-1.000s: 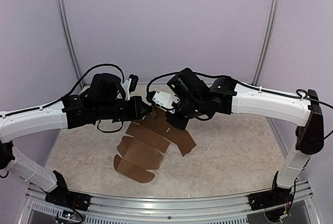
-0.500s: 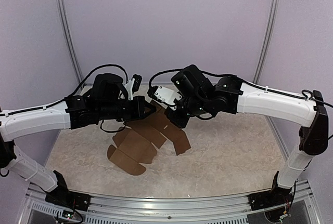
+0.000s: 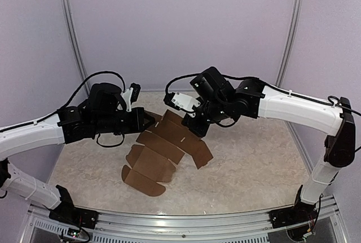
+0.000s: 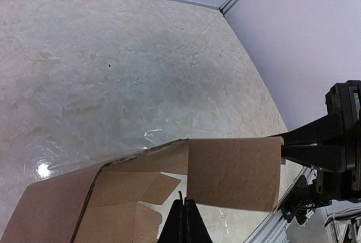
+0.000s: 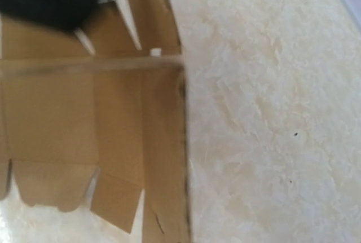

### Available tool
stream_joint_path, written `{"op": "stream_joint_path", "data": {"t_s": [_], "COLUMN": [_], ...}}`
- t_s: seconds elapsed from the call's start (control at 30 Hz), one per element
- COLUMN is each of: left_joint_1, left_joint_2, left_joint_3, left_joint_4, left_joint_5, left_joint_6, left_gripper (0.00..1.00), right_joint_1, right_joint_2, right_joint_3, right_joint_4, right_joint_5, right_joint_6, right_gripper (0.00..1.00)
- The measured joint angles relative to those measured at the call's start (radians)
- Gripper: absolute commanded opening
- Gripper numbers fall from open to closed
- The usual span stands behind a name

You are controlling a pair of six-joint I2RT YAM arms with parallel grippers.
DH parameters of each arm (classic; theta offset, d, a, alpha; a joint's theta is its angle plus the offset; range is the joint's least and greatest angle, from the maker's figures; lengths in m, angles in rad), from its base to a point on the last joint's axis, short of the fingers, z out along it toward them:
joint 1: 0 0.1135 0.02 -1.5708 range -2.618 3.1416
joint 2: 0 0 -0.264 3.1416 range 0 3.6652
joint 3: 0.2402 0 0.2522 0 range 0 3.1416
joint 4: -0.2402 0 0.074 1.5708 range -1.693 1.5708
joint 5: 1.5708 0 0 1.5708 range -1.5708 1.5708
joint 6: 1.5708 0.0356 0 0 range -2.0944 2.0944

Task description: Fold the paper box

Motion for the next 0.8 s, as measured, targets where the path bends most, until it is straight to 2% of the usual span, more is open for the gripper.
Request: {"op": "stream_joint_path", "data": {"t_s": [0.3,0.6,0.8], "left_joint_1": [0.052,0.061,0.061], "left_joint_2": [-0.137,-0.115,-0.056], "left_joint_3": [-0.105,-0.175,-0.196], "left_joint_4": [-0.088,-0.111,-0.101], "left_joint_5": [-0.078,-0.186,-0.257], "left_joint_6": [0.023,0.044,0.06], "left_gripper": [0.05,0.06,0.06], "right_joint_1": [-0.095,-0.156,-0.182], "right_joint_2": [0.08,0.183,0.24], "right_joint_3": [0.087,0.147,0.164], "right_joint_4": [-0.063,-0.126,-0.167], "right_joint_5": [-0.179,-0.363,-0.434], "right_joint_6": [-0.029,-0.042,-0.045], "right_gripper": [0.0,0.0,0.0]}}
